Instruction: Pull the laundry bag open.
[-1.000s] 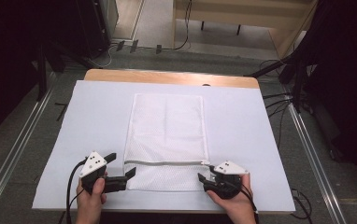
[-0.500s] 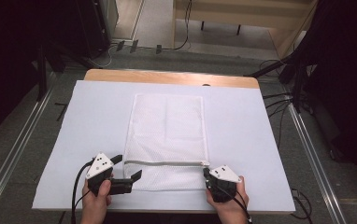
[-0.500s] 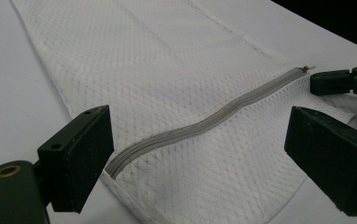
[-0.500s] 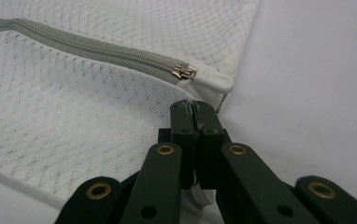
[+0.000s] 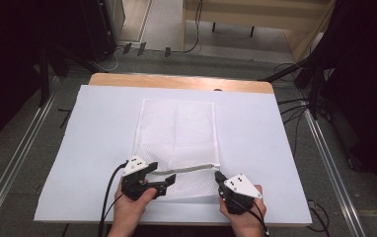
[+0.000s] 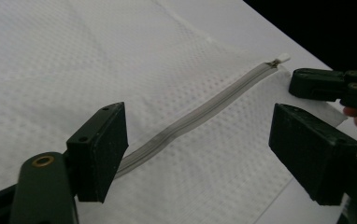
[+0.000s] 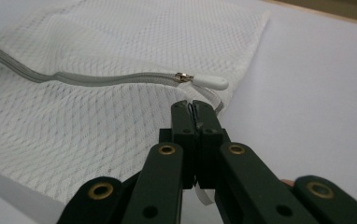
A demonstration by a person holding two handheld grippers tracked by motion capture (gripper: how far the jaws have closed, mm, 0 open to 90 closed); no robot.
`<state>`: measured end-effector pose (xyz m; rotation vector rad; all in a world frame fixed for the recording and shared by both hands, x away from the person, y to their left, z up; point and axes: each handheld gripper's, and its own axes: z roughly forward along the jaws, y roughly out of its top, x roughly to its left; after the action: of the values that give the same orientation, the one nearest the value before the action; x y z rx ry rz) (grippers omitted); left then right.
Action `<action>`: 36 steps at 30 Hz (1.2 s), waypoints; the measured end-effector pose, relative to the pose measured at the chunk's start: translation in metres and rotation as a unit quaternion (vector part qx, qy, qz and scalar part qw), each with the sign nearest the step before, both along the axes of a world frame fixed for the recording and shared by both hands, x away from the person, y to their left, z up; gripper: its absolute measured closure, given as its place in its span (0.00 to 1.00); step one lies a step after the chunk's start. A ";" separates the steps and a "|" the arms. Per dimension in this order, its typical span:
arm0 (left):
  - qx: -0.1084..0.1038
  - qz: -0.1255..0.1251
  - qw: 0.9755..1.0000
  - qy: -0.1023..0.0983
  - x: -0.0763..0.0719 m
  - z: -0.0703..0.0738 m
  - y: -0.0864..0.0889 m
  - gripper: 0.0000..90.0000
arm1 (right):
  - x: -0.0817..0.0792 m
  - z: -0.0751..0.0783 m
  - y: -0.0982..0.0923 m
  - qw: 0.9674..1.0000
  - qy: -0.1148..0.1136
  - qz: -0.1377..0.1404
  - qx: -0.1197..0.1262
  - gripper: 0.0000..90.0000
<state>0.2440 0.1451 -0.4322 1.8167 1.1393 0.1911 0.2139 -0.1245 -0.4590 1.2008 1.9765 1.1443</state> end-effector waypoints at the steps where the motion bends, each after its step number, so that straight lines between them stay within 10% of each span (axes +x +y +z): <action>1: 0.004 -0.001 1.000 0.005 0.003 0.001 -0.006 0.34 | 0.000 0.002 0.000 1.000 -0.003 0.001 0.002 1.00; 9: 0.018 -0.027 0.999 0.033 0.035 0.012 -0.062 0.50 | 0.000 0.005 0.001 1.000 -0.012 0.010 0.005 1.00; 22: 0.056 -0.042 0.995 0.076 0.056 0.015 -0.116 0.35 | 0.000 0.004 0.008 0.999 -0.020 0.027 -0.010 1.00; 27: 0.076 -0.036 0.993 0.087 0.059 0.012 -0.118 0.43 | -0.001 0.004 0.010 0.999 -0.021 0.029 -0.017 1.00; 36: 0.013 -0.048 0.994 0.096 0.062 0.014 -0.089 0.75 | -0.001 0.004 0.010 0.999 -0.020 0.031 -0.020 1.00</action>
<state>0.3063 0.0557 -0.4179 1.9403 1.1822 -0.0262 0.2128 -0.1147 -0.4554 1.0963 2.0096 1.1445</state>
